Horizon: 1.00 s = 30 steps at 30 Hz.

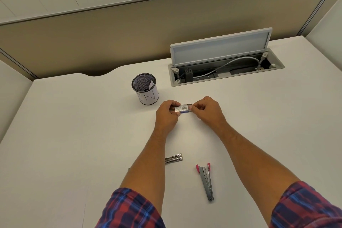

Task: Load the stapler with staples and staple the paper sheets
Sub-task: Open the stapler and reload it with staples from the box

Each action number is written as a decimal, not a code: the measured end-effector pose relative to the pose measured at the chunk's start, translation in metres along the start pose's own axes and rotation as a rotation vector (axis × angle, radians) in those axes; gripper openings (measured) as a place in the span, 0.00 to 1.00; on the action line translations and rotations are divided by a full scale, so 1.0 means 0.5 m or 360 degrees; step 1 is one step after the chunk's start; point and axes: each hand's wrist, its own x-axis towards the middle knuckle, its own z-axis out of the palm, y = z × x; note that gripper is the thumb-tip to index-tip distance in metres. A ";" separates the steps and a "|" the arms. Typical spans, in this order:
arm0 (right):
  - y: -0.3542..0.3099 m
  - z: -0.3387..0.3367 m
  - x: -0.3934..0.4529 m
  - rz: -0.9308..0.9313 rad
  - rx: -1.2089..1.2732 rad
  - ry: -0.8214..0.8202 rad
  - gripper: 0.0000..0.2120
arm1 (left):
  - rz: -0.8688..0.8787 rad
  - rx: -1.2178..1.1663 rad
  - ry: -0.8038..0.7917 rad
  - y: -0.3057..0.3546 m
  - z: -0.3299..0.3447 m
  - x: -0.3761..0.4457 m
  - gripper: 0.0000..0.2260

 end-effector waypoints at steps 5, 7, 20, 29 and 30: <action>-0.013 0.007 0.006 0.0123 0.0000 0.0052 0.08 | -0.0009 -0.0005 0.0006 0.001 0.002 -0.001 0.16; -0.019 0.009 0.009 0.0180 0.0002 0.0056 0.07 | -0.0018 -0.0017 0.0006 0.002 0.001 -0.001 0.16; -0.009 -0.020 0.004 0.0332 0.0207 0.0181 0.04 | -0.0025 -0.0056 0.0003 0.006 0.000 -0.005 0.16; 0.001 -0.027 0.003 -0.0003 -0.0252 -0.0094 0.11 | -0.0003 -0.0053 -0.0001 0.005 -0.001 -0.005 0.15; 0.001 -0.026 0.004 -0.0006 -0.0264 -0.0111 0.11 | -0.0007 -0.0052 -0.0004 0.005 -0.001 -0.005 0.15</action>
